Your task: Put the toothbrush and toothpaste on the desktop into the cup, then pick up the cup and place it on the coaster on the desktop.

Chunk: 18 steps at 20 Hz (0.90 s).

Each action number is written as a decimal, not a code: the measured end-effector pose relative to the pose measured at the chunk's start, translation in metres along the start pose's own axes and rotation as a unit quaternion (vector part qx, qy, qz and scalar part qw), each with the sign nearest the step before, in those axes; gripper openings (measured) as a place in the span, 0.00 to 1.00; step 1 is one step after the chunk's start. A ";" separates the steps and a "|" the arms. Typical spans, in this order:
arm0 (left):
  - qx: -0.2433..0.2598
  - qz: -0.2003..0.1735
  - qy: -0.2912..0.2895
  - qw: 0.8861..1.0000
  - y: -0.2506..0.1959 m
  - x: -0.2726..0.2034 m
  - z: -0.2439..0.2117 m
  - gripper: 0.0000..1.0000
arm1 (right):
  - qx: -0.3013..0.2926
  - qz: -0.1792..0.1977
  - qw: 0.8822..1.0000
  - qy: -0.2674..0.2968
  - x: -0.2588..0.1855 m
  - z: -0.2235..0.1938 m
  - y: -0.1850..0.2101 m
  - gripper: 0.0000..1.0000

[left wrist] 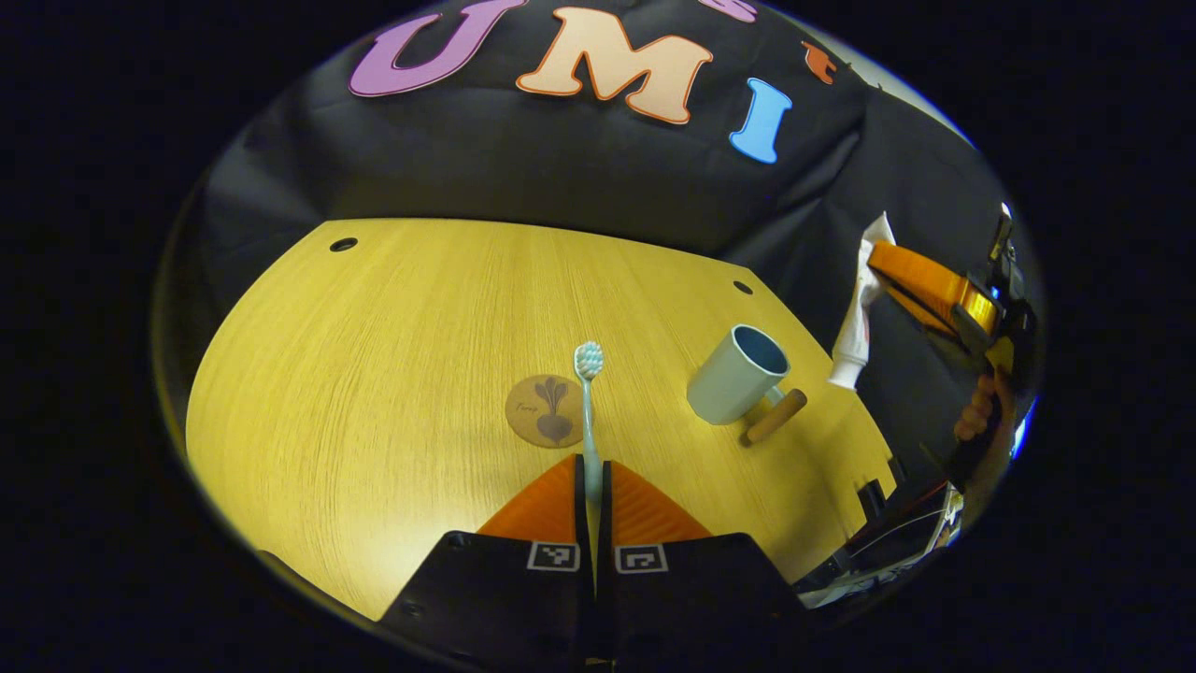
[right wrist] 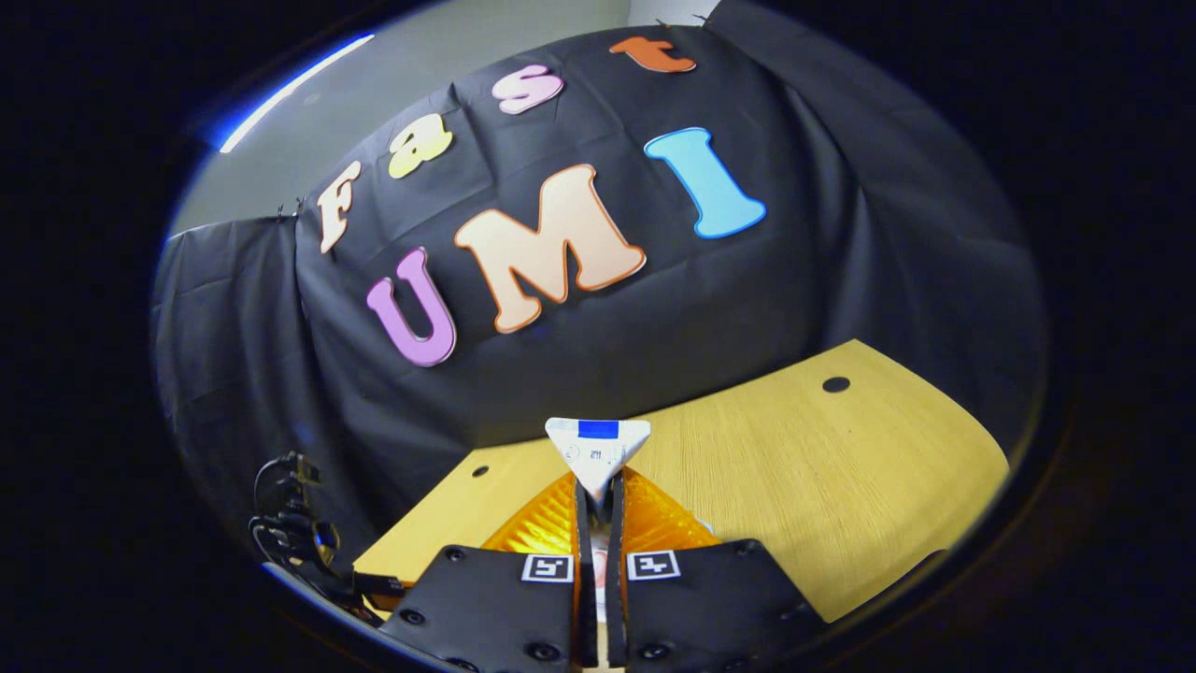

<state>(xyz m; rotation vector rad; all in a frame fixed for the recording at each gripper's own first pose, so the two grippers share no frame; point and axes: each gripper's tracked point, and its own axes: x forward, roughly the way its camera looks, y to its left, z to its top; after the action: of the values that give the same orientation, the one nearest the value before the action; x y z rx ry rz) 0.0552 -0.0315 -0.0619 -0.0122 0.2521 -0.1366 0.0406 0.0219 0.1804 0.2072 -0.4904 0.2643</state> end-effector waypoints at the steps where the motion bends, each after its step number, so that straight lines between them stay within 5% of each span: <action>1: 0.004 0.000 -0.003 1.000 0.001 0.001 0.003 0.00 | 0.003 -0.001 1.000 -0.014 0.007 0.007 -0.004 0.06; 7: 0.015 -0.015 -0.037 0.999 -0.012 0.018 0.039 0.00 | -0.041 -0.044 0.998 -0.033 0.055 -0.017 -0.042 0.06; 14: 0.017 -0.059 -0.174 0.983 -0.069 0.056 0.143 0.00 | -0.046 -0.087 0.995 -0.034 0.052 -0.065 -0.068 0.06; 18: -0.001 -0.095 -0.193 0.977 -0.097 0.080 0.160 0.00 | -0.041 -0.098 0.993 -0.043 0.048 -0.074 -0.071 0.09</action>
<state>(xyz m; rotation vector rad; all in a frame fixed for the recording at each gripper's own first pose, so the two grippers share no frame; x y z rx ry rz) 0.1586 -0.1392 0.0764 -0.0639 -0.1392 -0.3201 0.1343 -0.0163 0.1305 0.1855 -0.5614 0.0439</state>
